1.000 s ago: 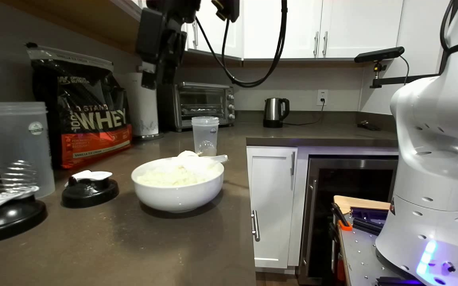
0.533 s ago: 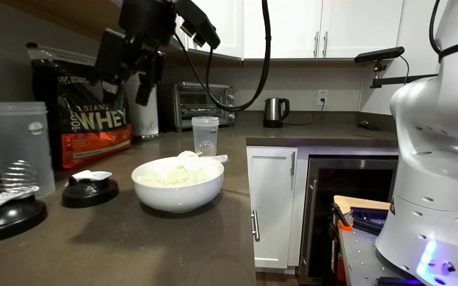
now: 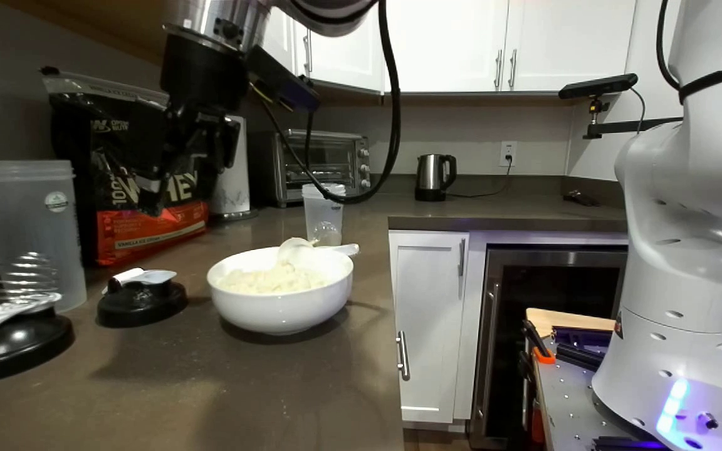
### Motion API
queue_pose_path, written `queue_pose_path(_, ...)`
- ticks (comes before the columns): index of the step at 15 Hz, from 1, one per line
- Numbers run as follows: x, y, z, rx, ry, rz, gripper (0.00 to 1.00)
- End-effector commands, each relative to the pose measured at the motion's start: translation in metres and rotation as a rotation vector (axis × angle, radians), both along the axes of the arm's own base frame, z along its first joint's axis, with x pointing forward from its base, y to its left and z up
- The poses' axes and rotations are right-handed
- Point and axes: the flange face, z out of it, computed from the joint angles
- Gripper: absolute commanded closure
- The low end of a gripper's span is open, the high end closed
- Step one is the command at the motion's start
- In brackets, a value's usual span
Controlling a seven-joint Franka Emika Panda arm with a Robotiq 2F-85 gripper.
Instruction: Place the black lid on the clear bottle on the right
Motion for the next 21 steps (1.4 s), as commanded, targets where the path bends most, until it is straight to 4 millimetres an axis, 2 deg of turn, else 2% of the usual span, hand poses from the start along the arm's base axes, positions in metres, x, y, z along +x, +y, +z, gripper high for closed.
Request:
queue_pose_path(1, 0.015, 0.005, -0.007, -0.016, 0.000, 0.006, 0.00)
queue_pose_path(11, 0.065, -0.005, -0.035, -0.069, 0.076, 0.003, 0.00)
queue_pose_path(18, 0.088, 0.002, -0.059, -0.080, 0.170, 0.002, 0.01)
queue_pose_path(19, 0.090, 0.003, -0.061, -0.081, 0.178, 0.005, 0.11)
queue_pose_path(20, 0.092, 0.004, -0.062, -0.083, 0.182, 0.006, 0.26)
queue_pose_path(21, 0.093, 0.005, -0.064, -0.085, 0.186, 0.007, 0.23)
